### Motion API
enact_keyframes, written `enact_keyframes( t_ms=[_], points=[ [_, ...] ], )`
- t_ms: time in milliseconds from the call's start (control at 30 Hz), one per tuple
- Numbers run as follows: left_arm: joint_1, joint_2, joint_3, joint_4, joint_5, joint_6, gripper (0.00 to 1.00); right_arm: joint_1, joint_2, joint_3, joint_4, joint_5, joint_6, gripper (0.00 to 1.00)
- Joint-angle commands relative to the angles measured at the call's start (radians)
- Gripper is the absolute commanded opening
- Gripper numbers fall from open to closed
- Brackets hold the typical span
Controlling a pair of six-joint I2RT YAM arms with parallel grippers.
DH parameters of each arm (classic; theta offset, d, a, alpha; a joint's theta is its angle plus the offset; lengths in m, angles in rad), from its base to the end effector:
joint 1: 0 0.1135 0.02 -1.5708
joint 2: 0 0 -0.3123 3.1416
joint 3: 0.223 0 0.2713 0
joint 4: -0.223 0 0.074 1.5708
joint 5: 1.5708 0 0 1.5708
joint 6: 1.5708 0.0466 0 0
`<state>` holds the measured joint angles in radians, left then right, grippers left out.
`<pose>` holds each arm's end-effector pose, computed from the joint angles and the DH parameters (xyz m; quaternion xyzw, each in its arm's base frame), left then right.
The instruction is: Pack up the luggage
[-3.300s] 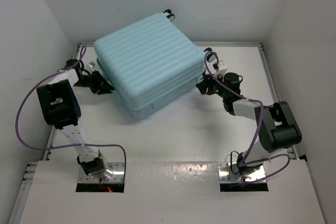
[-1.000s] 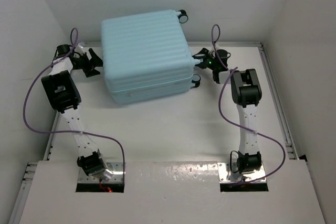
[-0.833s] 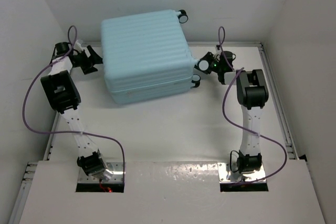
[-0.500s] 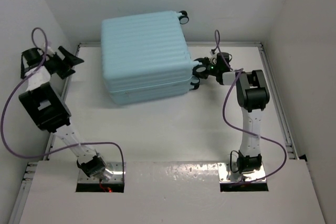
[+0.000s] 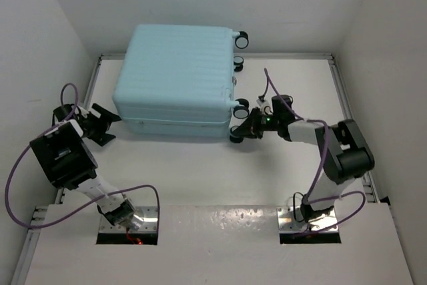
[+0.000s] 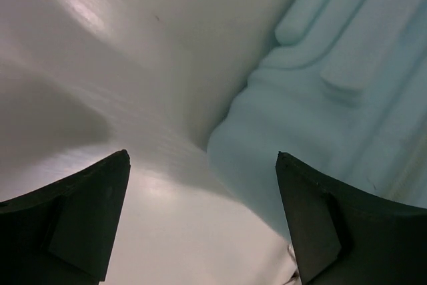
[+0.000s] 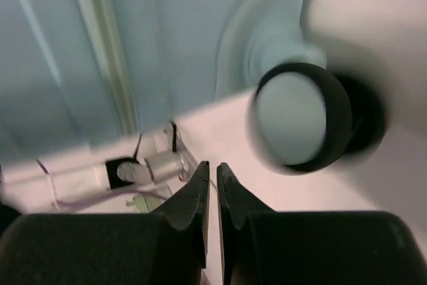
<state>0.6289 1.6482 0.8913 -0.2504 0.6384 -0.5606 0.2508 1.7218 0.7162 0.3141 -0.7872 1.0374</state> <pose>0.2890 0.1759 0.1926 -0.4387 0.8043 -0.2922 0.2741 0.3228 0.1168 0.1628 0.1695 0.8345 0.5135 0.1059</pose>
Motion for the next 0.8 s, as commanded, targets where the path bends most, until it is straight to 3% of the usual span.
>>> enact_keyframes(
  t_ms=[0,100,233,300,367,533,633,667,733,767],
  points=[
    [-0.061,0.057,-0.014,0.181,0.029,-0.165,0.92,-0.008,-0.178,-0.046,-0.165,-0.032,-0.120,0.08],
    [-0.125,0.180,0.040,0.293,0.038,-0.271,0.91,-0.047,-0.276,-0.047,-0.299,-0.027,-0.223,0.08],
    [-0.215,0.324,0.099,0.526,0.124,-0.436,0.81,-0.161,-0.326,0.064,-0.475,0.011,-0.450,0.12],
    [-0.259,0.411,0.186,0.569,0.139,-0.472,0.76,-0.238,-0.314,0.110,-0.549,0.023,-0.538,0.32],
    [-0.282,0.476,0.269,0.594,0.156,-0.484,0.74,-0.318,-0.275,0.207,-0.555,0.055,-0.562,0.41],
    [-0.328,0.695,0.605,0.594,0.199,-0.495,0.71,-0.398,-0.061,0.489,-0.506,0.112,-0.550,0.43],
    [-0.372,0.780,0.830,0.478,0.243,-0.401,0.74,-0.413,0.090,0.636,-0.511,0.164,-0.522,0.49],
    [-0.383,0.842,0.894,0.386,0.263,-0.342,0.74,-0.413,0.120,0.755,-0.536,0.213,-0.516,0.54],
    [-0.418,0.896,1.025,0.310,0.329,-0.303,0.74,-0.413,0.284,0.845,-0.564,0.287,-0.499,0.57],
    [-0.429,0.913,1.040,0.310,0.351,-0.294,0.74,-0.415,0.317,0.987,-0.590,0.317,-0.496,0.57]
  ],
)
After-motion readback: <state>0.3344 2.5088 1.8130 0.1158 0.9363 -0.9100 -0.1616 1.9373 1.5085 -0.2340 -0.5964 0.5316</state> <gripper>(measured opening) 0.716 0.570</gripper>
